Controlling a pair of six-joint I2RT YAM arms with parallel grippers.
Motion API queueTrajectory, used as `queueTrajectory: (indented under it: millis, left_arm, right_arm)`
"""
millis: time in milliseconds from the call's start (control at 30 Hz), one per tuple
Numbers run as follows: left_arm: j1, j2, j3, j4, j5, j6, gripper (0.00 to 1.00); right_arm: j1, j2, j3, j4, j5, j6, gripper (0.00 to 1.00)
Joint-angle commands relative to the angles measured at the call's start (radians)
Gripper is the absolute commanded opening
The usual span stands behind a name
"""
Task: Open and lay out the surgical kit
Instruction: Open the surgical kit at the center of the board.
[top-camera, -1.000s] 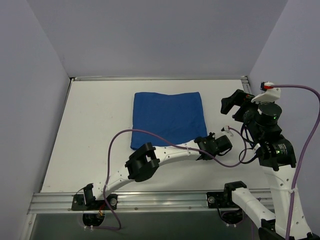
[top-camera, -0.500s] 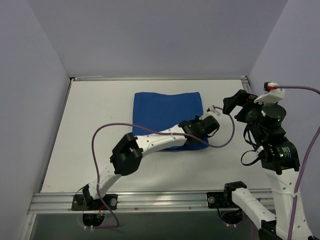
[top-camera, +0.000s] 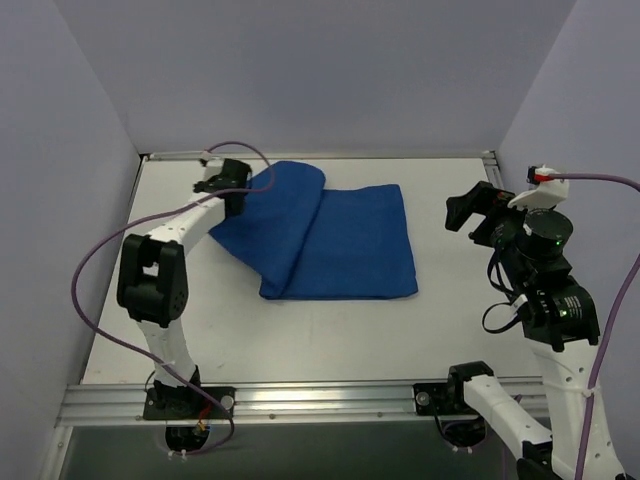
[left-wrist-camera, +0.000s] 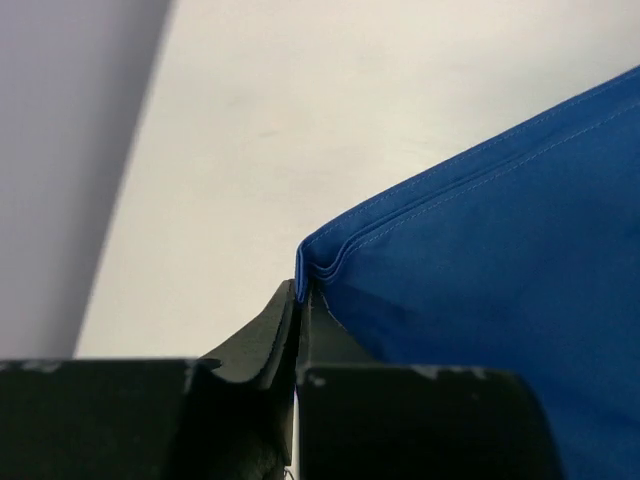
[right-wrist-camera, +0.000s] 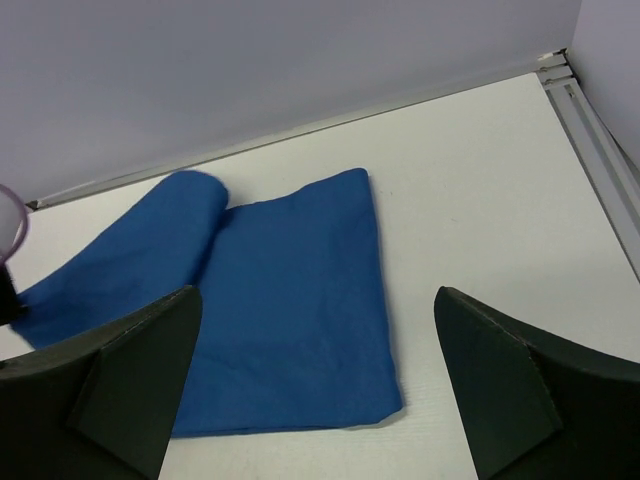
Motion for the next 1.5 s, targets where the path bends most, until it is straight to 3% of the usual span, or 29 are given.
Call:
queueTrajectory:
  millis: [0, 133, 267, 433, 1000, 1233, 1467]
  left_arm:
    - [0.234, -0.099, -0.091, -0.080, -0.183, -0.066, 0.02]
    - [0.454, -0.119, -0.143, -0.106, -0.224, -0.120, 0.02]
    - [0.557, -0.124, -0.203, -0.092, -0.290, -0.165, 0.02]
    - [0.640, -0.101, -0.234, -0.066, -0.247, -0.181, 0.03]
    - [0.783, -0.044, -0.196, -0.038, -0.158, -0.191, 0.06]
    - [0.783, -0.037, -0.157, -0.021, -0.120, -0.174, 0.14]
    - [0.783, -0.089, -0.119, -0.078, -0.056, -0.224, 0.37]
  right_arm:
    - [0.006, 0.016, -0.015, 0.031, -0.024, -0.016, 0.96]
    - [0.008, 0.028, -0.025, 0.039, -0.039, -0.016, 0.96]
    - [0.008, 0.047, -0.034, 0.042, -0.096, -0.014, 0.96]
    - [0.008, 0.065, -0.060, 0.034, -0.147, -0.028, 0.96]
    - [0.057, 0.145, -0.138, 0.036, -0.187, -0.050, 0.96]
    - [0.204, 0.191, -0.158, 0.063, -0.069, -0.025, 0.96]
    - [0.304, 0.247, -0.203, 0.131, -0.046, 0.007, 0.96]
